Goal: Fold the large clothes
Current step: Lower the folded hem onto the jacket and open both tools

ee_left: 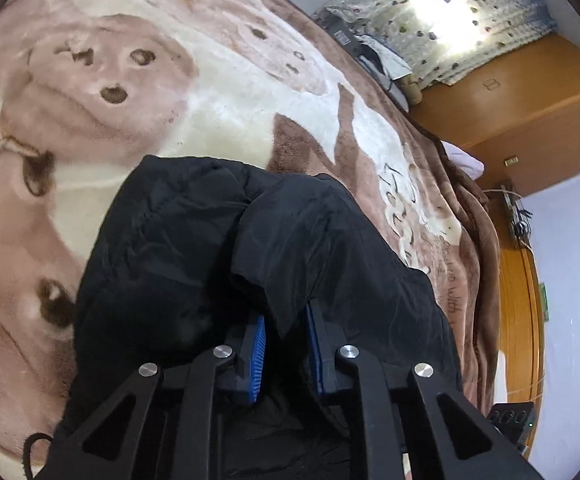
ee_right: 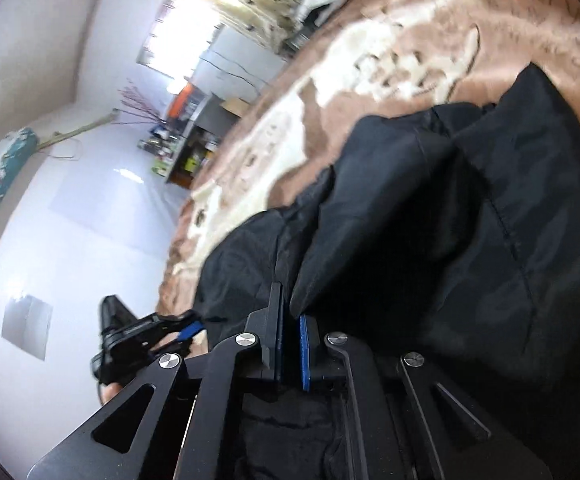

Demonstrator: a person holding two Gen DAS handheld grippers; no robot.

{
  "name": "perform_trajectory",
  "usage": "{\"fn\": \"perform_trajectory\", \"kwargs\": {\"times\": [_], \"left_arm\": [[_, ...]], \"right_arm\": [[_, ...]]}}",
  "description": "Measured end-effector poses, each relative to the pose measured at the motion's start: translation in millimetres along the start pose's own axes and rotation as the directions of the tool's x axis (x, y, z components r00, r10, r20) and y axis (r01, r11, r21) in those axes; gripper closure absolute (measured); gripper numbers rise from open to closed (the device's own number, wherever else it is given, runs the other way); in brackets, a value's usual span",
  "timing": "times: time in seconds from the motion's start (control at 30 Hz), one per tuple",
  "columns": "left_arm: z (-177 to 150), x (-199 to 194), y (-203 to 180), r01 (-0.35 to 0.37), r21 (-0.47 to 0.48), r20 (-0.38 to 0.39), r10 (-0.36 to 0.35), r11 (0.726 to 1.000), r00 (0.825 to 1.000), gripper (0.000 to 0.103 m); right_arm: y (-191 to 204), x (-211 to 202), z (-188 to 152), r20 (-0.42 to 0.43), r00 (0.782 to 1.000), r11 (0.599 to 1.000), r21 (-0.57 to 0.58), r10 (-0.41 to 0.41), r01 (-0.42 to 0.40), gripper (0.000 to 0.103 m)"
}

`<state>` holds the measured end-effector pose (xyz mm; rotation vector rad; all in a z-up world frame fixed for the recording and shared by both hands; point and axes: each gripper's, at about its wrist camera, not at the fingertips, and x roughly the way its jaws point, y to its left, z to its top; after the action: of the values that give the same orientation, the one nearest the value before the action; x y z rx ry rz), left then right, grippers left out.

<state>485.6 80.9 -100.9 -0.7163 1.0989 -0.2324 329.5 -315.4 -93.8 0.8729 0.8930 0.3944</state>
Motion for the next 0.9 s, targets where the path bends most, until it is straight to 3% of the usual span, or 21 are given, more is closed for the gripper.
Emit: {"fn": "perform_trajectory", "kwargs": {"times": [0.07, 0.2, 0.3, 0.4, 0.47, 0.5, 0.53, 0.57, 0.6, 0.67, 0.7, 0.73, 0.77, 0.83, 0.9], "left_arm": [[-5.5, -3.4, 5.5, -0.003, 0.011, 0.003, 0.003, 1.000, 1.000, 0.085], [-26.2, 10.4, 20.9, -0.086, 0.032, -0.052, 0.087, 0.996, 0.995, 0.084], [-33.8, 14.6, 19.6, -0.122, 0.072, -0.042, 0.125, 0.990, 0.991, 0.084], [-37.9, 11.1, 5.5, -0.200, 0.150, -0.009, 0.204, 0.968, 0.979, 0.077], [-40.2, 6.2, -3.5, -0.233, 0.211, 0.014, 0.236, 0.949, 0.972, 0.060], [-41.3, 1.5, -6.6, -0.235, 0.225, 0.018, 0.237, 0.946, 0.971, 0.056], [-43.3, -7.0, -11.1, -0.248, 0.250, 0.036, 0.247, 0.936, 0.968, 0.046], [-44.6, -15.1, -14.9, -0.252, 0.273, 0.056, 0.246, 0.928, 0.968, 0.038], [-47.3, -23.8, -20.5, -0.266, 0.295, 0.086, 0.252, 0.917, 0.964, 0.037], [-55.3, -44.8, -36.4, -0.324, 0.342, 0.200, 0.268, 0.882, 0.942, 0.033], [-56.2, -48.6, -46.6, -0.340, 0.360, 0.237, 0.267, 0.869, 0.934, 0.029], [-59.7, -49.1, -59.8, -0.357, 0.391, 0.266, 0.267, 0.848, 0.926, 0.024], [-61.5, -46.4, -69.0, -0.352, 0.418, 0.268, 0.257, 0.837, 0.928, 0.024], [-62.2, -31.4, -87.9, -0.321, 0.460, 0.247, 0.228, 0.828, 0.942, 0.024], [-61.3, -18.0, -95.0, -0.331, 0.464, 0.238, 0.244, 0.821, 0.940, 0.024]], "right_arm": [[-1.8, -2.3, -16.8, -0.023, 0.999, 1.000, -0.005, -0.028, 0.028, 0.097], [-21.4, 25.8, -35.4, -0.077, 0.974, 0.976, -0.065, -0.214, 0.209, 0.097], [-34.4, 39.6, -35.4, -0.093, 0.964, 0.968, -0.043, -0.251, 0.248, 0.097], [-32.6, 43.0, -30.3, -0.101, 0.958, 0.963, -0.048, -0.268, 0.264, 0.093], [-21.0, 37.5, -32.3, -0.096, 0.944, 0.946, -0.104, -0.317, 0.307, 0.081], [-10.8, 33.9, -33.0, -0.083, 0.928, 0.924, -0.159, -0.363, 0.347, 0.076], [-3.3, 29.2, -33.8, -0.062, 0.919, 0.906, -0.203, -0.390, 0.371, 0.068], [7.0, 22.4, -34.7, -0.029, 0.911, 0.884, -0.256, -0.411, 0.390, 0.065], [20.5, 13.5, -34.7, 0.016, 0.904, 0.856, -0.316, -0.427, 0.410, 0.065], [38.8, 5.2, -33.7, 0.099, 0.892, 0.811, -0.381, -0.441, 0.443, 0.065], [53.3, 3.4, -32.2, 0.181, 0.869, 0.761, -0.423, -0.461, 0.492, 0.064], [60.4, 4.8, -31.5, 0.216, 0.859, 0.738, -0.442, -0.464, 0.510, 0.061], [70.5, 10.6, -29.9, 0.246, 0.855, 0.715, -0.470, -0.456, 0.517, 0.055], [87.9, 31.7, -26.2, 0.250, 0.882, 0.698, -0.541, -0.400, 0.470, 0.053], [93.5, 48.1, -29.4, 0.274, 0.874, 0.665, -0.569, -0.401, 0.484, 0.053]]}}
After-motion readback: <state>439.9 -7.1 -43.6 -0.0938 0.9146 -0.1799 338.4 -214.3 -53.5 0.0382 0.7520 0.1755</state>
